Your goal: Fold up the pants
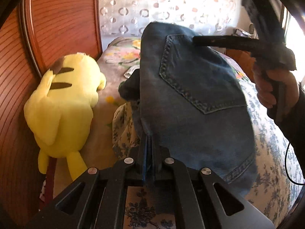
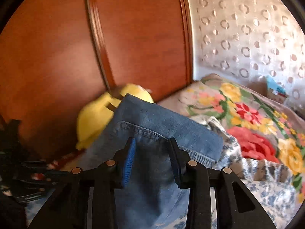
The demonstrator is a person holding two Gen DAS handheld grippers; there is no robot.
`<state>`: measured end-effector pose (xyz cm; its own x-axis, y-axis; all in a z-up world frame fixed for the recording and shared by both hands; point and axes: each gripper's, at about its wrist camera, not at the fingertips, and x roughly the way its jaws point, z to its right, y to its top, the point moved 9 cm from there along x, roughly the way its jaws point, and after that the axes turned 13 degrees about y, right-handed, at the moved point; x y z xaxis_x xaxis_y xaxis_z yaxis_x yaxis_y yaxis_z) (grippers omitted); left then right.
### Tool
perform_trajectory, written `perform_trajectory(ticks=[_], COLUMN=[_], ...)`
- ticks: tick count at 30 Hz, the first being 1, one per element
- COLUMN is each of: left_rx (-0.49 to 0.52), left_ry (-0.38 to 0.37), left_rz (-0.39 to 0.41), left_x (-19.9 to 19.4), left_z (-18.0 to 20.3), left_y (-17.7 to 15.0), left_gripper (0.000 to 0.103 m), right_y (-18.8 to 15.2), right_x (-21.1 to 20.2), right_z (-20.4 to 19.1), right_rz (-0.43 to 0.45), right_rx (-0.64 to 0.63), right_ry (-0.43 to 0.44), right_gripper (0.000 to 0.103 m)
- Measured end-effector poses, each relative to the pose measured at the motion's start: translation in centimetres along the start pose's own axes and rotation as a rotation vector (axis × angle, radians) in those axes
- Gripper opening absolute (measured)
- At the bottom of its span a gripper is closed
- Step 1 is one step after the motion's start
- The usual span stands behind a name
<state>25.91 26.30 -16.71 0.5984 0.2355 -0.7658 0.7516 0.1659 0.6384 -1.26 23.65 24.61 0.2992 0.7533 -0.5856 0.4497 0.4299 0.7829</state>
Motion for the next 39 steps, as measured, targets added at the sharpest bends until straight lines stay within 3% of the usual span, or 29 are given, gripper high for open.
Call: perform_trajectory(ticks=[5,13,16,20,26,32,39], left_rx=[0.017,0.007,-0.003,0.001,0.045,0.097,0.114], left_ry=[0.009,0.009,0.027,0.029,-0.023,-0.079,-0.072], left_rz=[-0.016,-0.006,0.016,0.070,0.104,0.077,0.041], left_x=[1.2,0.4,-0.6,-2.5,-4.5,-4.6,-3.6], left_z=[0.2,0.1,-0.3,0.2,3.6,7.1,8.6], left_y=[-0.1,0.6,1.6,3.0,3.1,1.3,-0.4], left_gripper=[0.004,0.005,0.021,0.049,0.059,0.064,0.072], right_y=[-0.4,-0.1,-0.8,-2.2,-5.2,-7.4,-8.6], right_x=[3.1,2.2,0.3,-2.0,-5.7,-9.1,-11.6], right_z=[2.7,2.4,2.1,1.3,-0.3,-2.3,-5.1], right_rz=[-0.072,-0.040,0.000,0.013,0.001,-0.005,-0.008], right_rx=[0.034,0.071,0.092,0.104,0.110,0.122,0.111], right_ry=[-0.019,-0.030,-0.034,-0.030,-0.057,-0.082,-0.076], right_gripper=[0.036,0.037,0.038,0.038,0.038,0.040,0.042])
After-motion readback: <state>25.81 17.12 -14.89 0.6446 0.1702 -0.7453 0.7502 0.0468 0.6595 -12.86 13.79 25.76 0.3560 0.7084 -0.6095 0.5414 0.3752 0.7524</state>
